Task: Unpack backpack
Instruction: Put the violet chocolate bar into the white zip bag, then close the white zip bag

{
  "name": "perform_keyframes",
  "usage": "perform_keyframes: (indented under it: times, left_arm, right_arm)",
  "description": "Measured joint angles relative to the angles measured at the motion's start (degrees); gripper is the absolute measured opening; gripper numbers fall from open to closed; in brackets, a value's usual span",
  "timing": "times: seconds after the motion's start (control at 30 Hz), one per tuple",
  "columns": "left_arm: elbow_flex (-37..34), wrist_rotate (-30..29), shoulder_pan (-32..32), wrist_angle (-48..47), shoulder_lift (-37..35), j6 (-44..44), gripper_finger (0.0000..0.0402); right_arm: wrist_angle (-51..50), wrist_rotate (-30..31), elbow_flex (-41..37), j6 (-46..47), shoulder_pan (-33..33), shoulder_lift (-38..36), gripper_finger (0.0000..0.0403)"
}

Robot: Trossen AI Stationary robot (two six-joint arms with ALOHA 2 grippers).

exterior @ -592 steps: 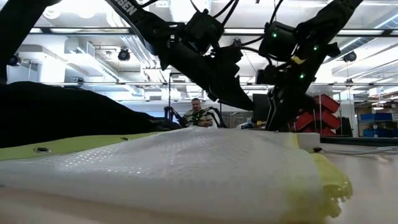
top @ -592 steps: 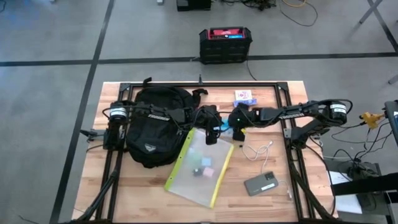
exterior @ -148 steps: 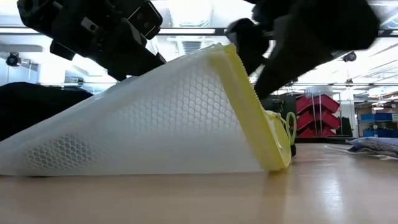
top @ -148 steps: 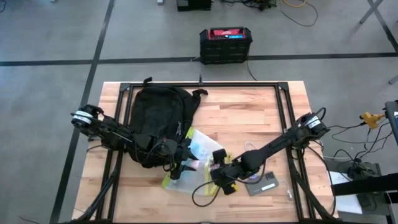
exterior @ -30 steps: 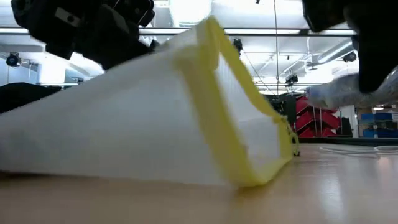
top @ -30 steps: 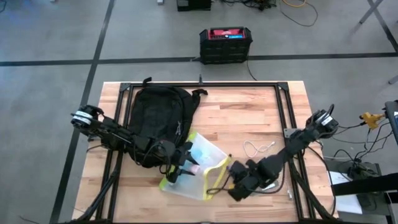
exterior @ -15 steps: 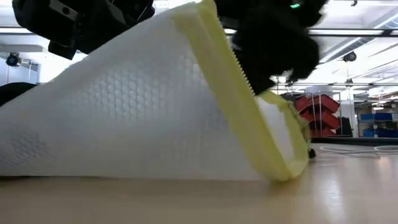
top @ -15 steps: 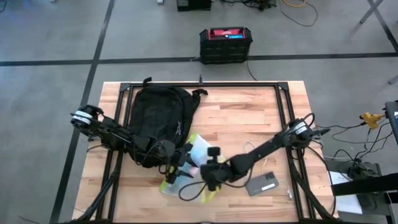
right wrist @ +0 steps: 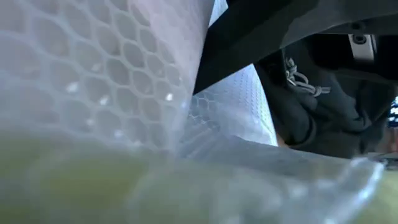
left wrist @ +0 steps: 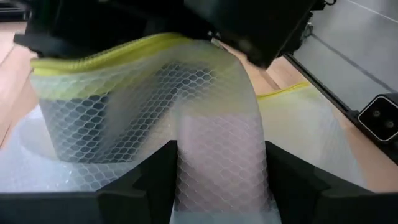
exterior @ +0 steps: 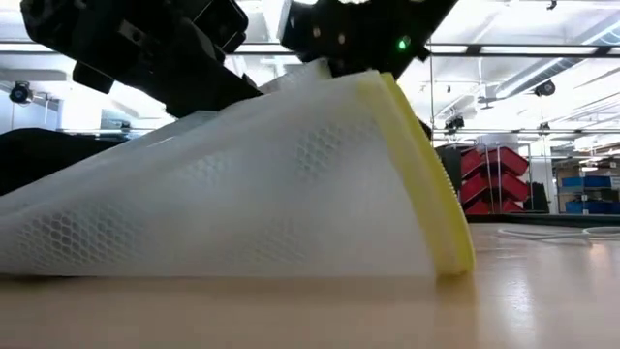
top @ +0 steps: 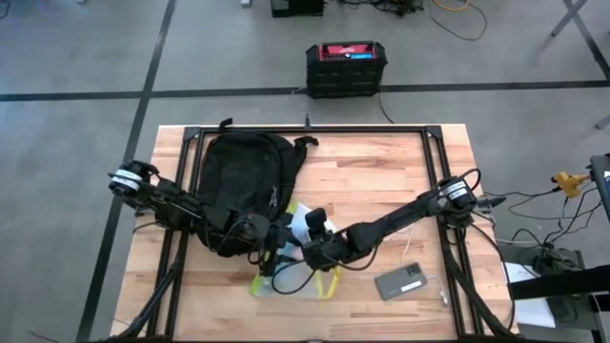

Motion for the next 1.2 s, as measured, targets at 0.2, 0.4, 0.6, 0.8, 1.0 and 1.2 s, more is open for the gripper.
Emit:
perform_keyframes:
  times: [0.2,0.4,0.6,0.8,1.0,1.2]
  left_arm:
    - [0.00,-0.63,0.00,0.12,0.00,-1.67,0.0195]
    - [0.02,-1.34,-0.01,-3.57,0.00,-4.24,0.0207]
    - [0.02,-6.20,-0.04,-9.70,0.43,-5.76,0.0192]
    - [0.00,-6.80,-0.04,-9.90,0.24,-5.88,0.0185]
    - [-0.20,-5.62,-0.31,-10.95,-1.69,-6.80,0.0203]
    - [1.29,-0.64,-2.50,-10.69,-6.38,-6.75,0.0209]
  right_arm:
    - [-0.48,-0.30,-0.09,3.29,1.44,-1.42,0.0160]
    - [-5.59,-0.52,-0.07,11.21,2.82,-1.85,0.0208]
    - [-14.62,-3.70,-0.07,23.11,5.70,-2.94,0.0238]
    - [-18.06,-7.64,-0.07,30.32,9.14,-3.92,0.0255]
    - [-29.12,-7.56,-0.07,42.20,12.11,-6.54,0.0257]
    - [-38.79,-2.26,-0.88,54.74,13.41,-8.75,0.0237]
